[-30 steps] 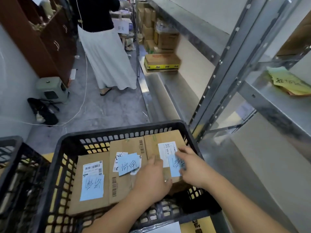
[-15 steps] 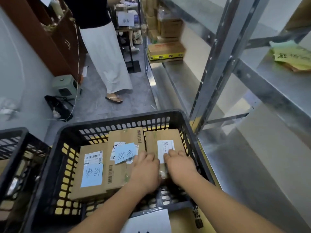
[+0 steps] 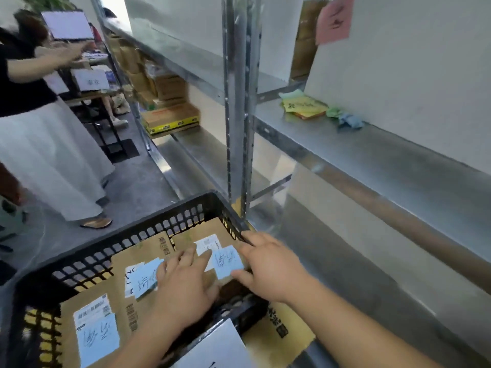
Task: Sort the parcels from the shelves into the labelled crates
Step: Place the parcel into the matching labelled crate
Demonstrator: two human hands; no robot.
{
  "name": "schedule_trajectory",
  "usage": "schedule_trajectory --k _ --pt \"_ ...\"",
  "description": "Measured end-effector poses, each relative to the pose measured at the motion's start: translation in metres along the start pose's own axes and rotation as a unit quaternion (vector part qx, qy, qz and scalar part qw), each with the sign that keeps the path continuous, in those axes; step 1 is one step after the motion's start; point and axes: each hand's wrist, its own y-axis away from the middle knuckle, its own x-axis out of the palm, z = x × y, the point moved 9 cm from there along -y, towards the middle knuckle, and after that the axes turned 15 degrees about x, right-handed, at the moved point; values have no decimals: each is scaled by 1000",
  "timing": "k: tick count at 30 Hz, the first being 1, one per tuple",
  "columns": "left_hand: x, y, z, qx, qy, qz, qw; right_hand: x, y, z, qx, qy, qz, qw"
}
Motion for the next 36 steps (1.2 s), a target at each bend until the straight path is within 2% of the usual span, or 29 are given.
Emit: schedule_trajectory --k 7,12,21,26,31,36 --pt "-20 7 -73 162 -5 -35 986 -10 87 -64 185 -14 -21 982" --pt "-7 27 -141 263 9 -11 965 -4 171 -108 306 -38 -30 951" --pt "31 72 -285 411 14 47 911 -2 334 -185 464 -49 -68 882" --pt "61 99 -360 465 12 70 882 18 411 -234 543 -85 -64 833" --pt "119 119 -417 468 29 151 871 65 466 -284 611 -129 -7 781" --pt "180 130 -463 449 36 209 868 109 481 -326 622 -151 50 767"
